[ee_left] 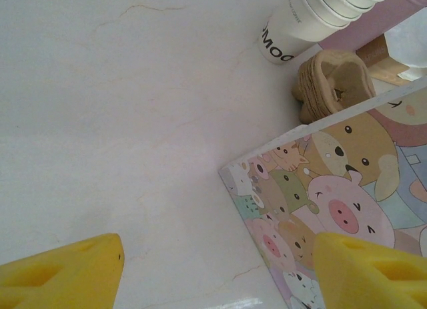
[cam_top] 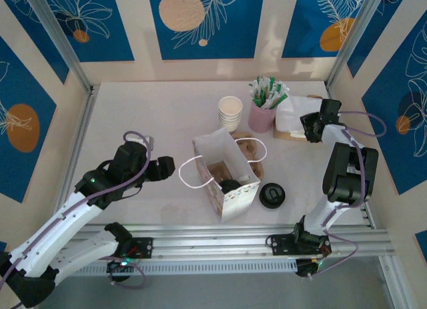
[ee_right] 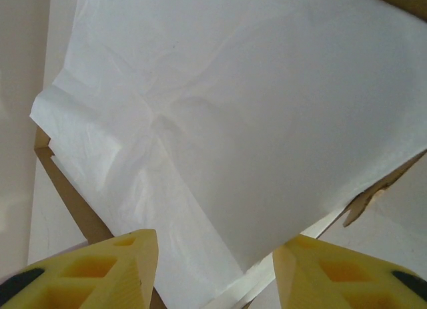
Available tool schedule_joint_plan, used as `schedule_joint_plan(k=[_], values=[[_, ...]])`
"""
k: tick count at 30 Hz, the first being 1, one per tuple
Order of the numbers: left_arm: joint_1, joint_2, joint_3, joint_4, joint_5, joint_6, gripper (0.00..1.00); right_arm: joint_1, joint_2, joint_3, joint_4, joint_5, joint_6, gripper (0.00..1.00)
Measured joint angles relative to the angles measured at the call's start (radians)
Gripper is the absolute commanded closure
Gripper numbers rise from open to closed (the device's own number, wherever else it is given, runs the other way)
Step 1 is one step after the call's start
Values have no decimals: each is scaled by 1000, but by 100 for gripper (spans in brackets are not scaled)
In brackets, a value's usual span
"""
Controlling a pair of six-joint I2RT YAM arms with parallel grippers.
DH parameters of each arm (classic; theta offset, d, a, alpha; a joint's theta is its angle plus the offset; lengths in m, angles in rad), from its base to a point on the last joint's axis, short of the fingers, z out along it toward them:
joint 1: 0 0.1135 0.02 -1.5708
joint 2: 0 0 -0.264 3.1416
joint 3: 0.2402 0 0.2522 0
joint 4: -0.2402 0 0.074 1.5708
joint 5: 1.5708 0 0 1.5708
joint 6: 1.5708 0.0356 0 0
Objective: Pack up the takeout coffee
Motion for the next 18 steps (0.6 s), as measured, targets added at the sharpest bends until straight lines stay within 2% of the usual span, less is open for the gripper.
schedule_joint_plan(k=[10, 18], values=[[0, 10, 0, 8, 0, 0, 25, -5, 0, 0, 13, -1, -2, 53], [0, 10, 0, 9, 0, 0, 25, -6, 5, -16, 136, -26, 17, 53]])
